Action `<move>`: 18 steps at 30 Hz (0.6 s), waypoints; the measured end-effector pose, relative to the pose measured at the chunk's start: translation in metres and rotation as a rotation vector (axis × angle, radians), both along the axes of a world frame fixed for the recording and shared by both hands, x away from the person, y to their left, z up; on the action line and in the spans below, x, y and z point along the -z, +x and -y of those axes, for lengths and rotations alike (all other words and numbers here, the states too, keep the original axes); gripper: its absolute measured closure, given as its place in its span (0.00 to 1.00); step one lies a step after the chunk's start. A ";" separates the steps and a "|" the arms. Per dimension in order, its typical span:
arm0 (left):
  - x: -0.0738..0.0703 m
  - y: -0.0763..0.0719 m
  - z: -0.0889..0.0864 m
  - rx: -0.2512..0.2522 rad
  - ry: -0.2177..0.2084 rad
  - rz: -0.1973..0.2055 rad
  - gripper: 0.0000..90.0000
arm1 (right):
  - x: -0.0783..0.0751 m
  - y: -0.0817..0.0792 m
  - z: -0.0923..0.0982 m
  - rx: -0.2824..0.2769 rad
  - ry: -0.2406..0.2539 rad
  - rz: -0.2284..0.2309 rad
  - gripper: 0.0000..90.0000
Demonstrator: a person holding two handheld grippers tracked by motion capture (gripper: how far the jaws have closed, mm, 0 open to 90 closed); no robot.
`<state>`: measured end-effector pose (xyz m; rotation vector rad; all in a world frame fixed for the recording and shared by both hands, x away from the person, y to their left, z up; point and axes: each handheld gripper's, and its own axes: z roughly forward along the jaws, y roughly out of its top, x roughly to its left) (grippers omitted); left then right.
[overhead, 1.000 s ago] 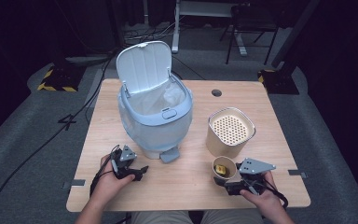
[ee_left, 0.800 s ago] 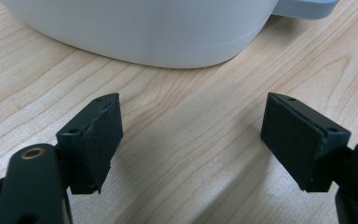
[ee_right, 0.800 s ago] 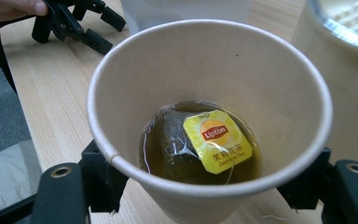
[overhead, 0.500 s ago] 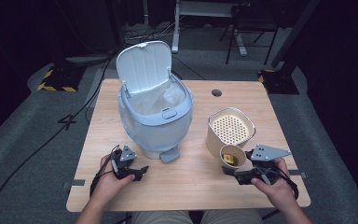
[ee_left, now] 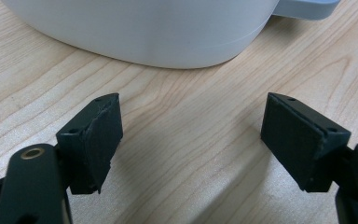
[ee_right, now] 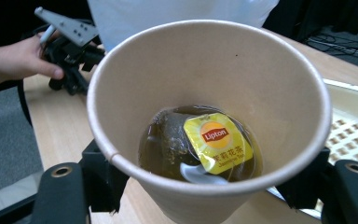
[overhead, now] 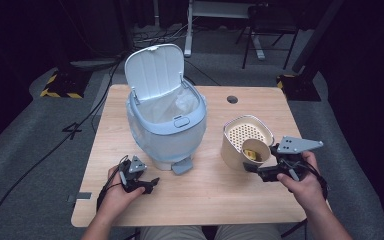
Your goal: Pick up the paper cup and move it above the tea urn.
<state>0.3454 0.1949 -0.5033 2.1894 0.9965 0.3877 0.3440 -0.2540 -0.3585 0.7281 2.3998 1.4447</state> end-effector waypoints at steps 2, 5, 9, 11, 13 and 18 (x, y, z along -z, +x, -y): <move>0.000 0.000 0.000 0.000 0.000 0.000 0.24 | -0.004 0.004 0.002 0.012 0.003 0.004 0.33; 0.000 0.000 0.000 0.001 -0.001 0.000 0.24 | -0.011 0.012 0.005 0.035 0.001 0.009 0.33; 0.000 0.001 0.001 -0.001 -0.007 -0.009 0.23 | -0.017 0.024 0.008 0.057 -0.012 0.024 0.33; 0.000 0.001 0.001 -0.001 -0.007 -0.009 0.23 | -0.020 0.033 0.012 0.071 -0.025 0.032 0.33; 0.000 0.001 0.001 -0.001 -0.006 -0.009 0.23 | -0.022 0.042 0.015 0.091 -0.033 0.035 0.33; 0.000 0.001 0.001 0.002 0.000 -0.004 0.23 | -0.023 0.065 0.024 0.103 -0.048 0.058 0.34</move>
